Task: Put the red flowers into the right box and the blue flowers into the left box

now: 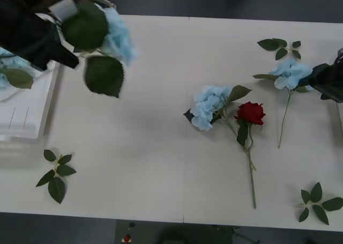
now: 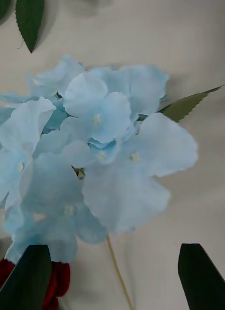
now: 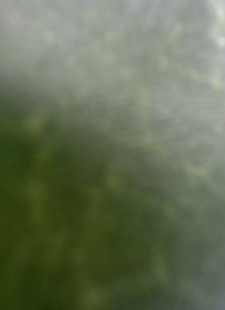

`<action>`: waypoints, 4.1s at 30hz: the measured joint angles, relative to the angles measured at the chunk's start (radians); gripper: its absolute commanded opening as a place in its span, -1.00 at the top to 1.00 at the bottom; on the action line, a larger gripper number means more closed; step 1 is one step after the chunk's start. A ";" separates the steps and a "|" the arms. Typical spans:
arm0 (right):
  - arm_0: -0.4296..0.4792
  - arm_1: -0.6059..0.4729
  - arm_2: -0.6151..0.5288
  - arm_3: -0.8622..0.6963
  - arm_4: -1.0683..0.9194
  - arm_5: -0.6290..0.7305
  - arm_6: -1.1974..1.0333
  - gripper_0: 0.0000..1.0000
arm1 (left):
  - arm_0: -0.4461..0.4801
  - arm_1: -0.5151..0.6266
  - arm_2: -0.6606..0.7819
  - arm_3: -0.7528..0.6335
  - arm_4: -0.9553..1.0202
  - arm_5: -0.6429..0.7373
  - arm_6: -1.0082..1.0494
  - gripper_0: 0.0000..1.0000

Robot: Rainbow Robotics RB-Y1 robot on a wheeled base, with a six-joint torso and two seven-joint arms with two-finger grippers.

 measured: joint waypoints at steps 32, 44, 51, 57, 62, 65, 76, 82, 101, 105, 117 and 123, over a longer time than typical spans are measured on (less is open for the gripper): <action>-0.145 0.217 0.158 0.284 0.296 -0.093 0.000 0.13 | -0.025 0.091 -0.164 0.370 -0.108 -0.211 0.052 -0.56; -0.164 0.228 0.162 0.304 0.309 -0.115 0.051 1.00 | 0.146 -0.112 0.037 0.267 0.324 -0.318 -0.261 -0.82; -0.164 0.228 0.162 0.307 0.305 -0.120 0.066 1.00 | 0.478 -0.357 0.375 0.100 -0.006 -0.356 -0.321 -0.82; -0.197 0.200 0.090 0.309 0.129 -0.007 0.323 1.00 | 0.601 -0.291 0.401 -0.261 -0.057 -0.493 -0.211 -0.82; -0.212 0.136 -0.082 0.310 -0.166 0.086 0.774 1.00 | 0.599 -0.161 0.373 -0.471 -0.047 -0.581 -0.022 -0.82; -0.215 0.076 -0.055 0.309 -0.466 0.072 0.888 1.00 | 0.599 -0.124 0.373 -0.522 -0.003 -0.602 -0.022 -0.82; -0.221 -0.036 0.177 -0.015 -1.080 -0.181 1.128 1.00 | 0.599 -0.191 0.374 -0.537 0.001 -0.603 -0.022 -0.82; -0.188 0.001 0.143 -0.103 -1.268 -0.305 1.130 1.00 | 0.599 -0.213 0.374 -0.487 0.125 -0.603 -0.022 -0.82; -0.187 0.237 0.057 -0.100 -1.233 -0.270 1.151 1.00 | 0.354 -0.591 0.200 -0.060 0.085 -0.602 -0.022 -0.82; -0.187 0.237 0.058 -0.100 -1.233 -0.267 1.151 1.00 | 0.243 -0.613 0.144 0.012 0.086 -0.602 -0.022 0.27; -0.187 0.237 0.092 -0.100 -1.233 -0.254 1.150 1.00 | 0.096 -0.637 0.051 0.128 0.120 -0.604 -0.022 1.00; -0.187 0.237 0.091 -0.100 -1.233 -0.255 1.150 1.00 | 0.096 -0.647 0.051 0.129 0.120 -0.611 -0.022 1.00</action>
